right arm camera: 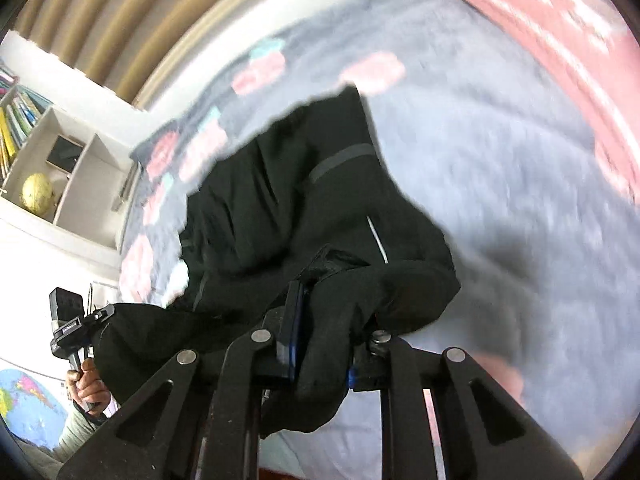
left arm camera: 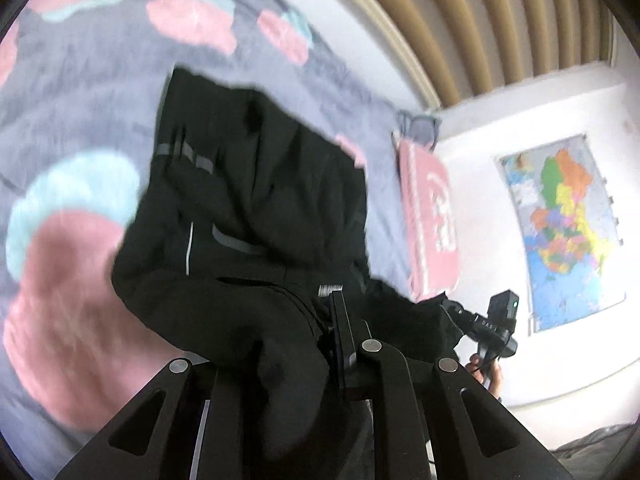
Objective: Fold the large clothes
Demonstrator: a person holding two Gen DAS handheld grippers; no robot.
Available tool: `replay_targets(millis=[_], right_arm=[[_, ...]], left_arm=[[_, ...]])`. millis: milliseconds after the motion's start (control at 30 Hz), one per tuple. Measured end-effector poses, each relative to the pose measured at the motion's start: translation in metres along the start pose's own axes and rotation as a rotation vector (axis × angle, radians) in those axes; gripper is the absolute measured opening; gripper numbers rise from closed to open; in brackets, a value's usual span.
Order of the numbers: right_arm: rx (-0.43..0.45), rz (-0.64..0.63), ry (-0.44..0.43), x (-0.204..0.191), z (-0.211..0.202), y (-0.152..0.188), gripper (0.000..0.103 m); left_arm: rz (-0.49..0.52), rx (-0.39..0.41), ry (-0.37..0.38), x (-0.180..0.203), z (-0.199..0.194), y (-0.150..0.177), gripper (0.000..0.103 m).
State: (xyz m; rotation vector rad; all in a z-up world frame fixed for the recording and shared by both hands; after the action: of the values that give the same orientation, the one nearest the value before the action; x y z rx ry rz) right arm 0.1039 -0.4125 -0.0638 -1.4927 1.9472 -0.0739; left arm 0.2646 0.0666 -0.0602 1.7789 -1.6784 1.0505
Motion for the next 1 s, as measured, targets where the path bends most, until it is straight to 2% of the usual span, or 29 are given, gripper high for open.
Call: replay_targets(millis=[200,300,433,567,667,733,800,900,1000], right_arm=[[0.07,-0.087,0.029,-0.022,-0.009,-0.071,0.021],[0.094,-0.097,0.049,-0.029,0.005,-0.117,0.021],[0.1,-0.069,0.096,-0.026,0.049,-0.18,0.021],[0.018,-0.036,0.179,-0.009,0.128,-0.229,0.021],[-0.085,0.024,0.231,0.014,0.194,-0.246,0.021],[-0.141,0.055,0.252,0.027,0.227,-0.247,0.021],[-0.186,0.074,0.259,0.038,0.256,-0.245,0.021],[-0.233,0.063,0.286,0.048,0.285,-0.235,0.021],[-0.257,0.023,0.301,0.049,0.294,-0.231,0.022]], left_arm=[[-0.007,0.063,0.03,0.012,-0.016,-0.057,0.016],[-0.049,0.084,0.039,0.007,-0.015,-0.093,0.017],[-0.164,0.088,0.035,-0.011,0.013,-0.152,0.018],[-0.3,0.065,0.0,-0.049,0.059,-0.204,0.021],[-0.416,0.03,-0.063,-0.093,0.102,-0.233,0.022],[-0.441,0.01,-0.123,-0.116,0.129,-0.242,0.022],[-0.454,-0.026,-0.149,-0.134,0.156,-0.244,0.022],[-0.466,-0.063,-0.137,-0.152,0.182,-0.243,0.022],[-0.47,-0.099,-0.078,-0.158,0.186,-0.241,0.022]])
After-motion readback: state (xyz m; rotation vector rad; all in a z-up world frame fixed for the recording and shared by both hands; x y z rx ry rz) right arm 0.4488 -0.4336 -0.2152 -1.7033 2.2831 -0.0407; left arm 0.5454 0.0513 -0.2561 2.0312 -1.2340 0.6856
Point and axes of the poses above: each gripper's, at about its wrist camera, not at the fingertips, and z roughly the way its jaws point, x to its right, y to its underside, the point moved 4 cm from there along z, roughly the way its jaws point, and after that the axes turned 7 degrees about -z, right-handed, at the moved point
